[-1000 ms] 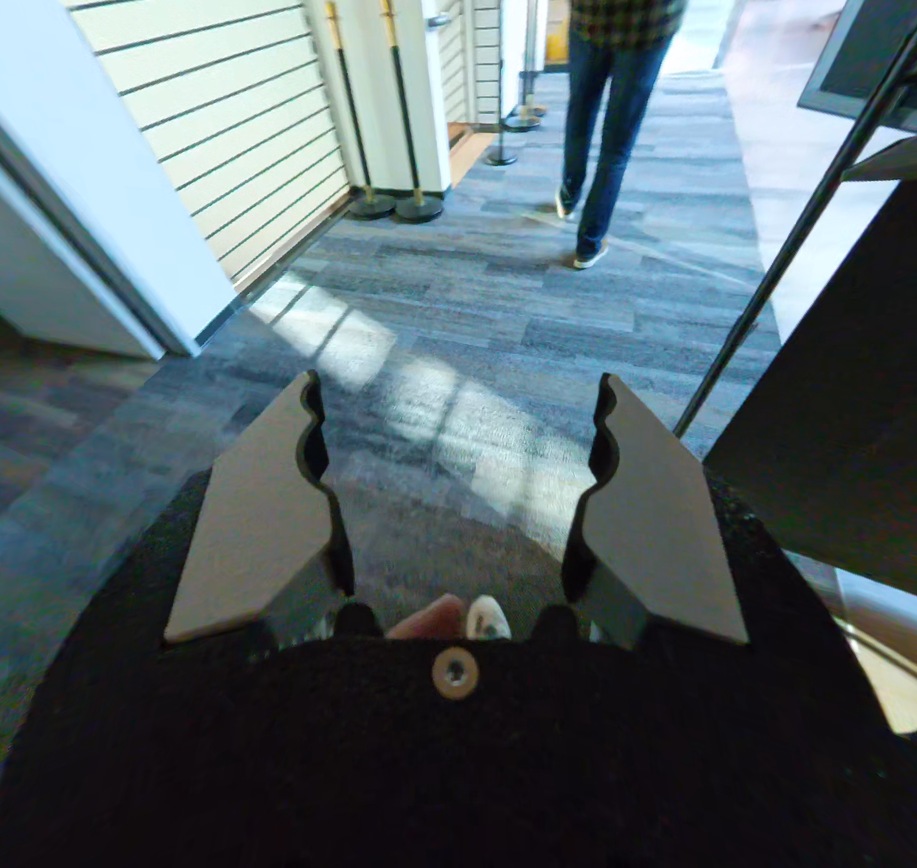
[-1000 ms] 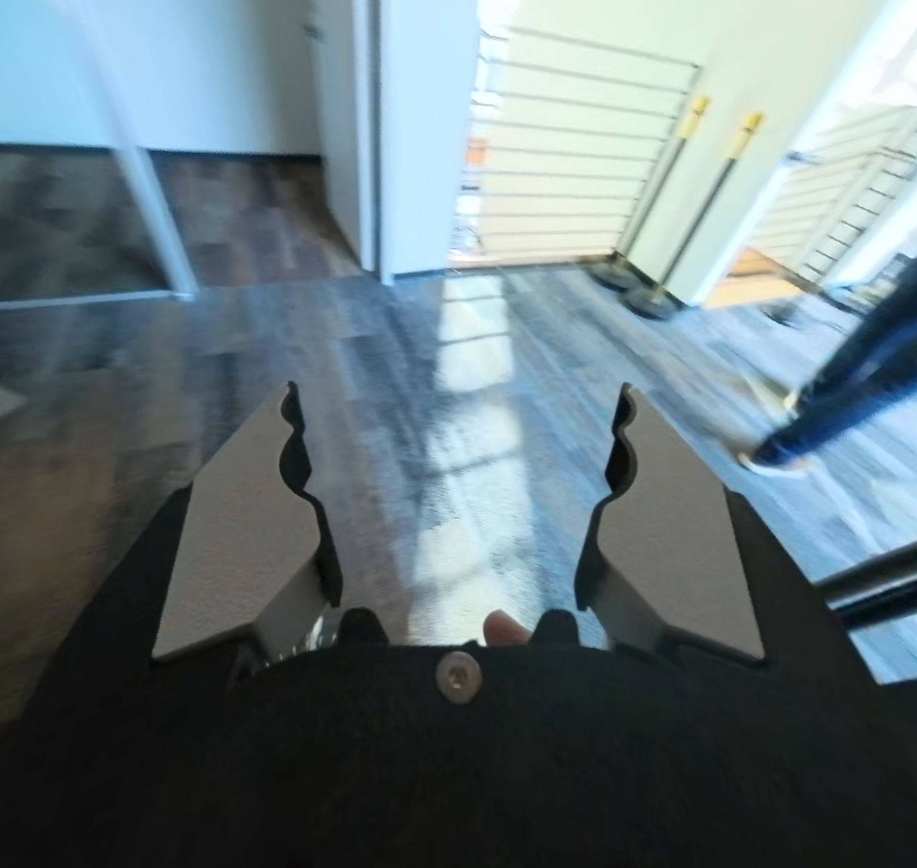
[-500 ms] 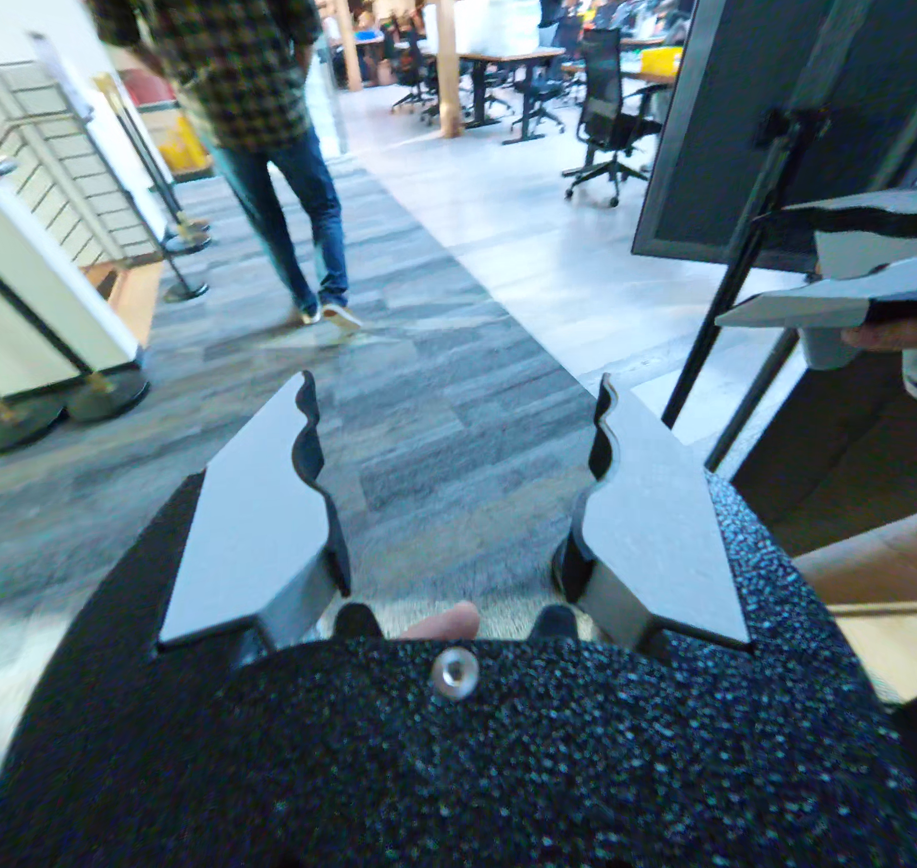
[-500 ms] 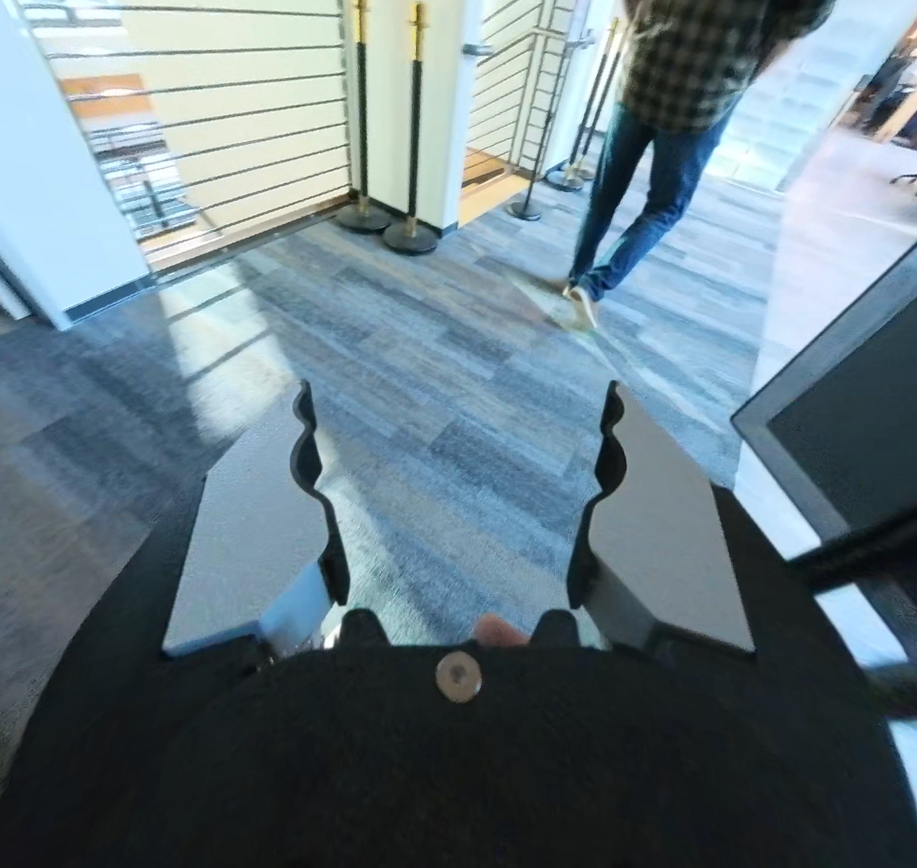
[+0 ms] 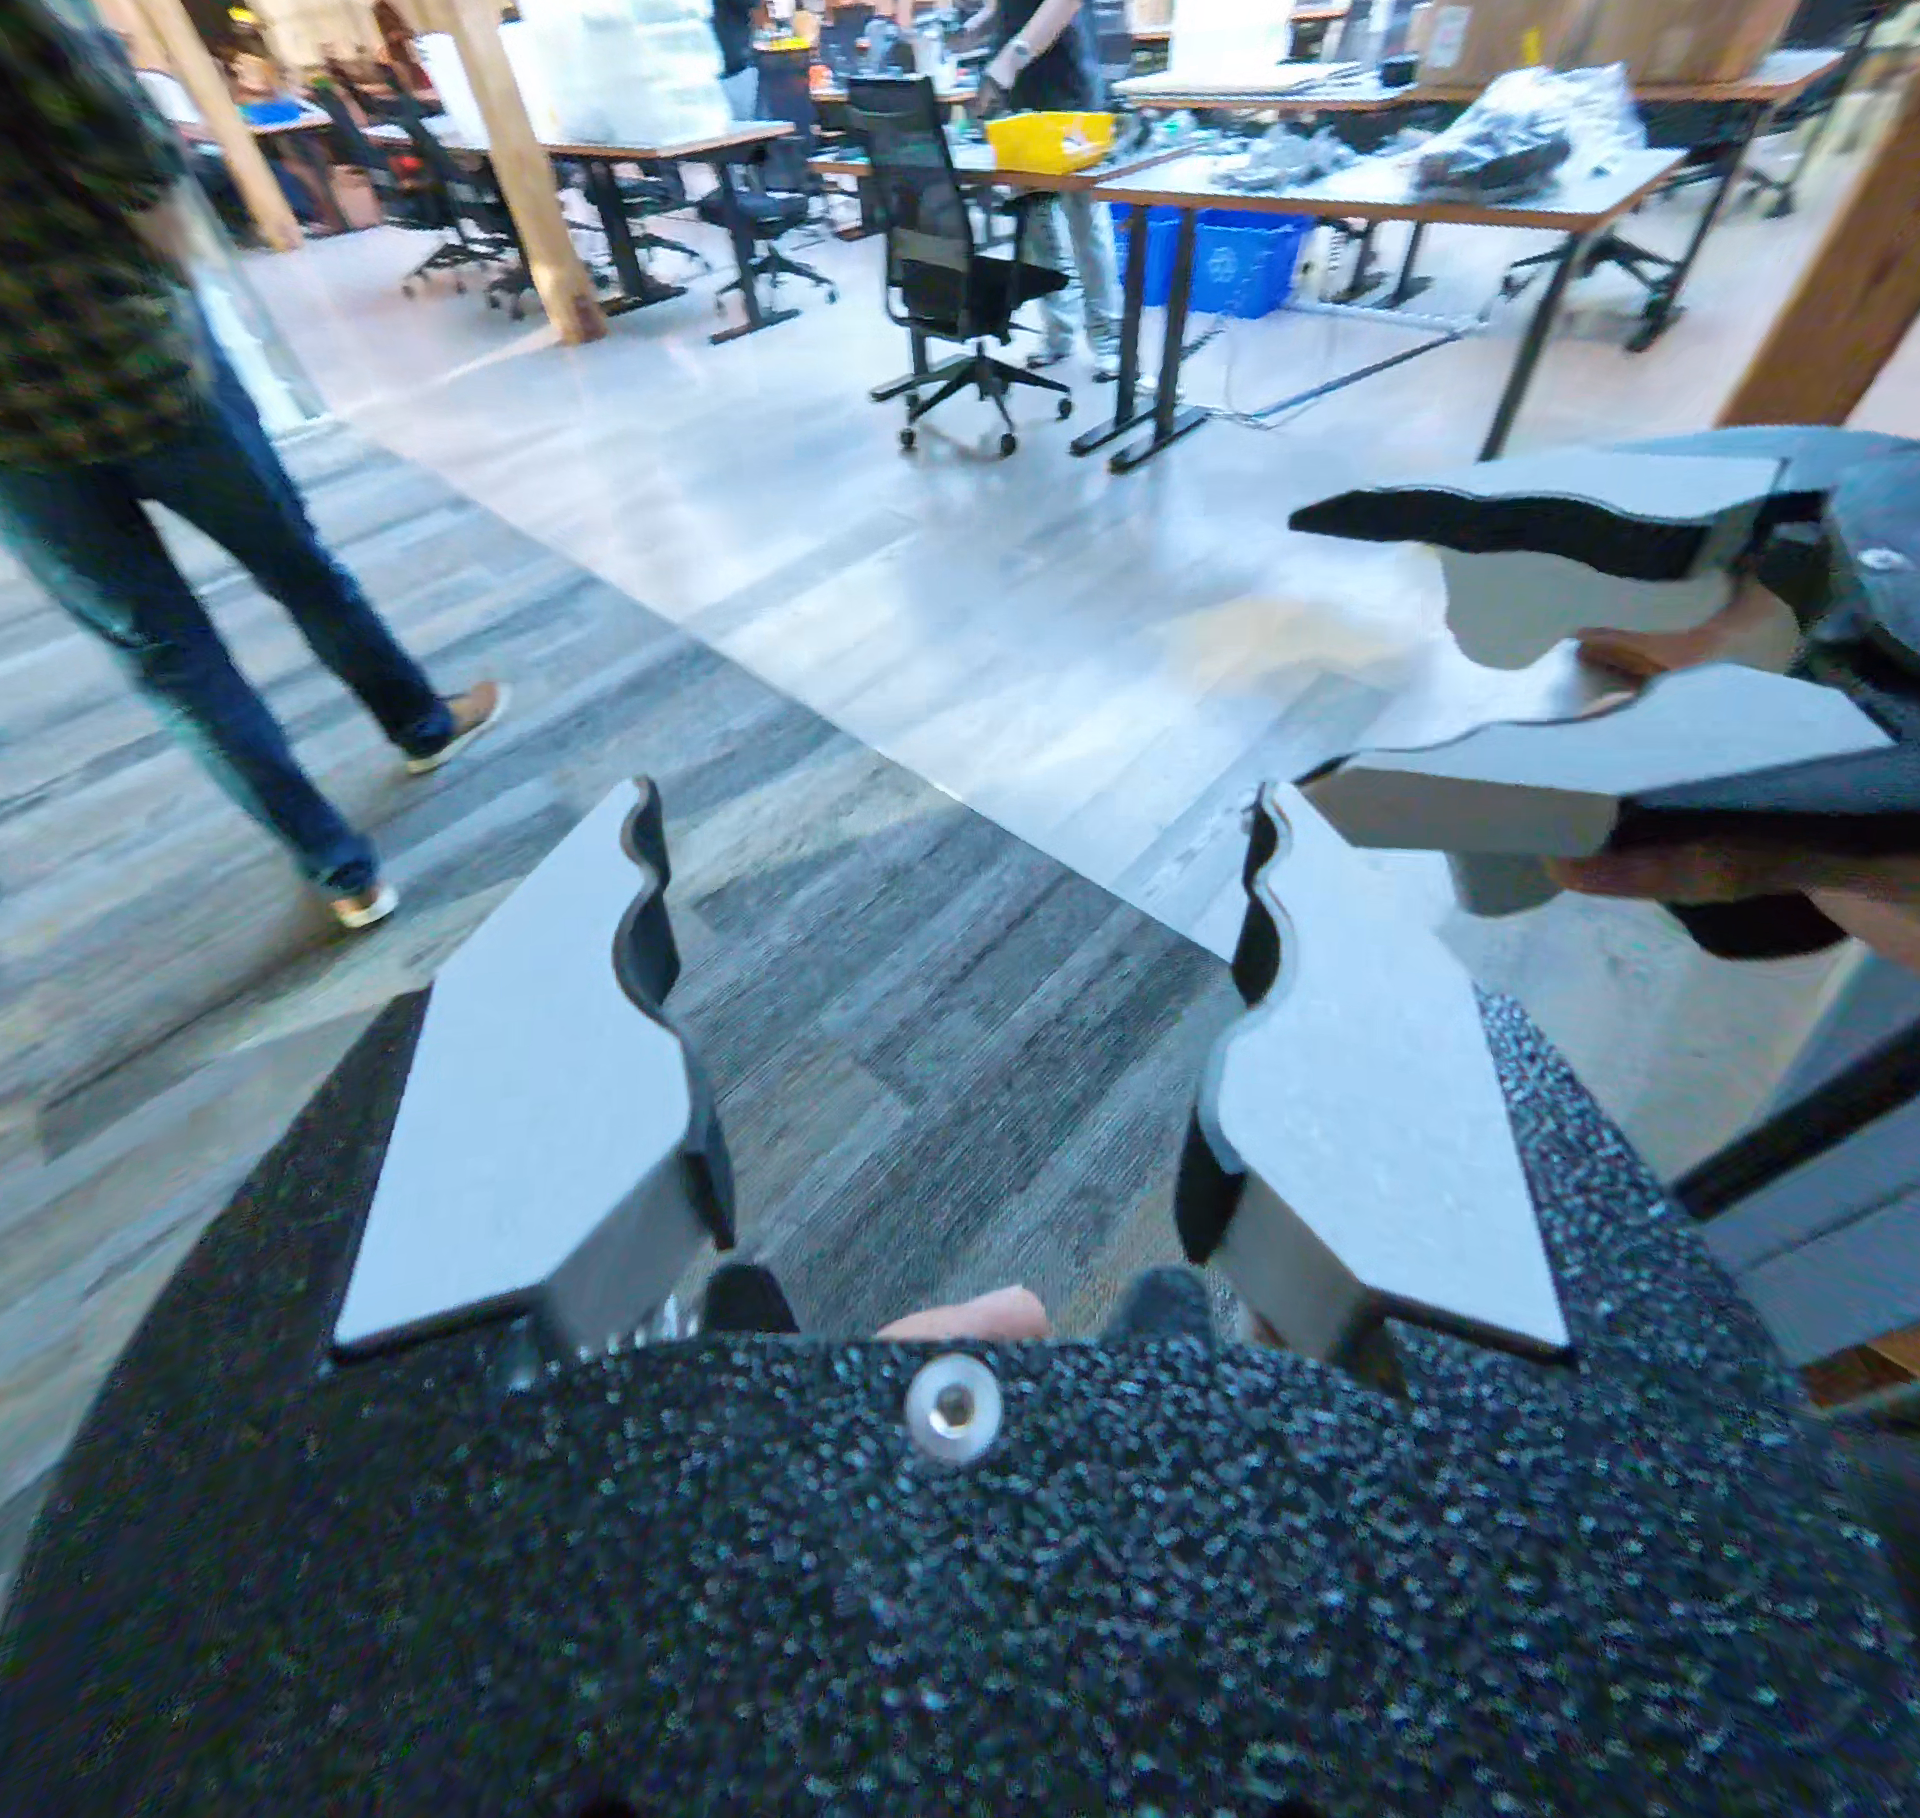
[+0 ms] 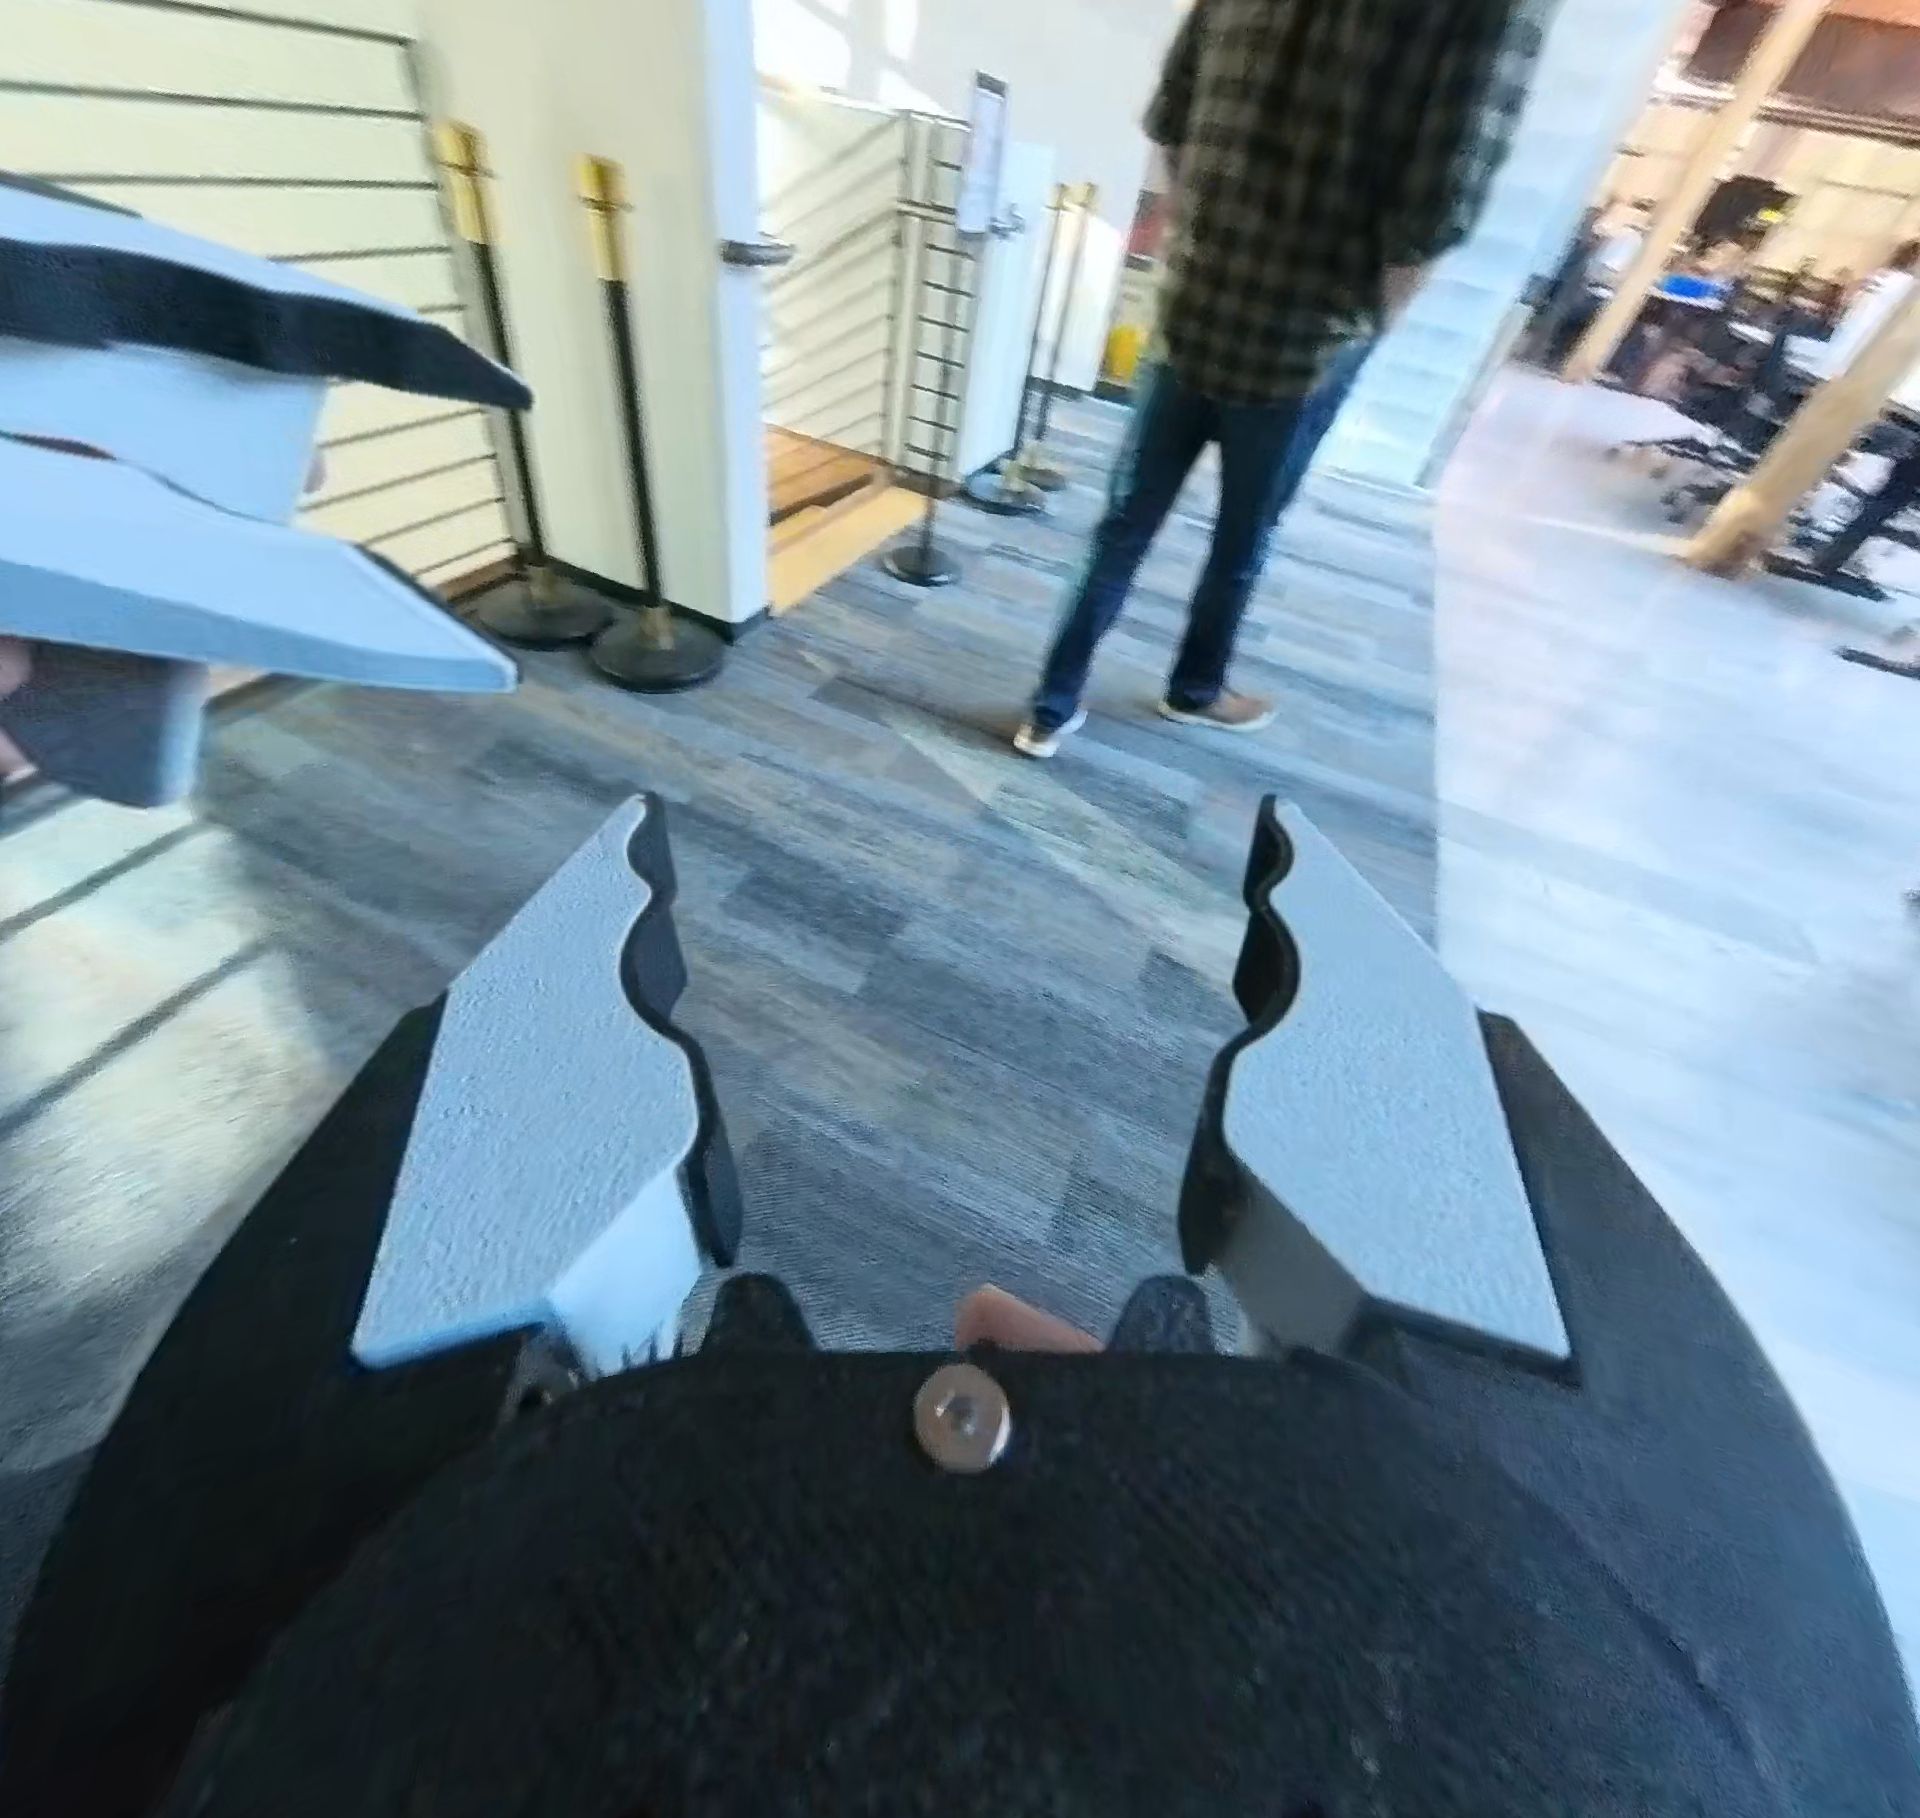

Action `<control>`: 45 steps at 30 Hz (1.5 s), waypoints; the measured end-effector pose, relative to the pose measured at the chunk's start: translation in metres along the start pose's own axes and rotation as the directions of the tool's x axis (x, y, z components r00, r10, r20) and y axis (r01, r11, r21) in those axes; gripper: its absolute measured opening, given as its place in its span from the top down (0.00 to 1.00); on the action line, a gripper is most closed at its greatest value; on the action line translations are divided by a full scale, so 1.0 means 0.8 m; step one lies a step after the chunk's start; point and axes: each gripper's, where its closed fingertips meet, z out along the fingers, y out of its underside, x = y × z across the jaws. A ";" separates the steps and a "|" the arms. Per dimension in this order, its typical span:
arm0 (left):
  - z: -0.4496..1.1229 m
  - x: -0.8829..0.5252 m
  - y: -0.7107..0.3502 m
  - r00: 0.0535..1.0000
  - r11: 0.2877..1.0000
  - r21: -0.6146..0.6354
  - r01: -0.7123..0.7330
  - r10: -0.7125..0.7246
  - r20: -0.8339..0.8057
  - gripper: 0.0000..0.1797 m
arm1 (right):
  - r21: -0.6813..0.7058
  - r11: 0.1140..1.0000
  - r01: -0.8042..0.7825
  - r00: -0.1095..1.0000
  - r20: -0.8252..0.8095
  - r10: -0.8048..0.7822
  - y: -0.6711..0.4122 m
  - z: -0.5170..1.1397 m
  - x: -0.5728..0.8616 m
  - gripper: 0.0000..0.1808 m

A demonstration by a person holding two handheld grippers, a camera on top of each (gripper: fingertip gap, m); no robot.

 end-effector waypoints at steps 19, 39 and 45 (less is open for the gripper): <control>0.633 -0.059 -0.146 0.659 0.992 0.075 -0.097 0.120 -0.743 0.98 | -0.103 0.947 -0.304 0.297 -0.955 -0.008 0.098 -0.002 0.519 1.00; 1.247 -0.026 -0.293 0.729 0.988 0.083 -0.131 0.153 -0.667 0.84 | -0.065 0.931 -0.360 0.276 -0.960 0.040 0.187 0.097 1.142 0.80; 1.407 0.010 -0.321 0.740 0.993 0.061 -0.104 0.119 -0.662 0.72 | -0.105 0.937 -0.332 0.353 -0.936 0.021 0.184 0.144 1.311 0.56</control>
